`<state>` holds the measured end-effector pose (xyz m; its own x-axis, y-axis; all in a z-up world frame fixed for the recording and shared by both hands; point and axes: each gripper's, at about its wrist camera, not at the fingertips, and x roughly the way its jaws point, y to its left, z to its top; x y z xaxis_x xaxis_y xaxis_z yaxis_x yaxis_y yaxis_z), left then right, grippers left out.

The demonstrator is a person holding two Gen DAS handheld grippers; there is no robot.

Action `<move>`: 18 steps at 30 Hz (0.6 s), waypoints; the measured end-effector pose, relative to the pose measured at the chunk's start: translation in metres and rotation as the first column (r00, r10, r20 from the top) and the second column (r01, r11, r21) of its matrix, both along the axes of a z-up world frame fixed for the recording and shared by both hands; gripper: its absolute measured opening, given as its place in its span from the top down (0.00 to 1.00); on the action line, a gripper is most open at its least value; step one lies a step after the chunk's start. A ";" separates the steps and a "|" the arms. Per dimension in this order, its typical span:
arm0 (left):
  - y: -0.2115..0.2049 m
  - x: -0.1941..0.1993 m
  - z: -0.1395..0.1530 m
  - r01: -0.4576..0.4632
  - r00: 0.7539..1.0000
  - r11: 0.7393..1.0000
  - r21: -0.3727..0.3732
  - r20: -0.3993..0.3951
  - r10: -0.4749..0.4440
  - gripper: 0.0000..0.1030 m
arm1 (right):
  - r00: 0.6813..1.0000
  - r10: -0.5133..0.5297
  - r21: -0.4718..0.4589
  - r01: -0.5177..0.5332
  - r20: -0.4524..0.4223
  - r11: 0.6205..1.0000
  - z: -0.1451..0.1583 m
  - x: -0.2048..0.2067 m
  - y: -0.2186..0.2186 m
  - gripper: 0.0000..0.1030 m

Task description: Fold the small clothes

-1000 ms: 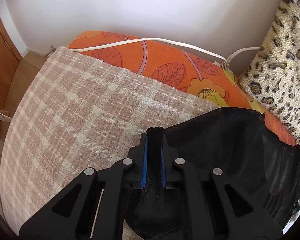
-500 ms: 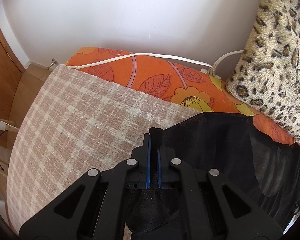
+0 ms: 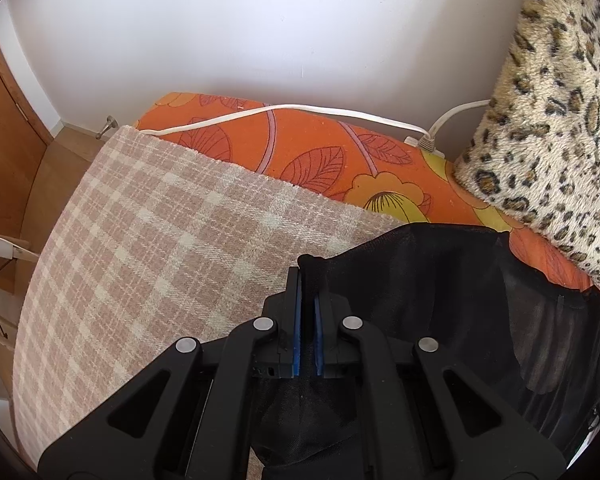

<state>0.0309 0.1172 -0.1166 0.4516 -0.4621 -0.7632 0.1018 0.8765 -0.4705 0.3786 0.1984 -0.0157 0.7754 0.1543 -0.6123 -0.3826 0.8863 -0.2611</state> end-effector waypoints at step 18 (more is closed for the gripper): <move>-0.067 0.001 0.015 0.179 0.983 0.980 -0.087 0.055 -0.175 1.00 | 0.995 -0.080 0.078 0.076 0.060 0.994 0.057 -0.013 -0.101 0.94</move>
<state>0.0319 0.0502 -0.1012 0.3907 -0.6045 -0.6943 0.2756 0.7964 -0.5383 0.3657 0.0974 0.0409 0.8237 0.1360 -0.5506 -0.2963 0.9309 -0.2134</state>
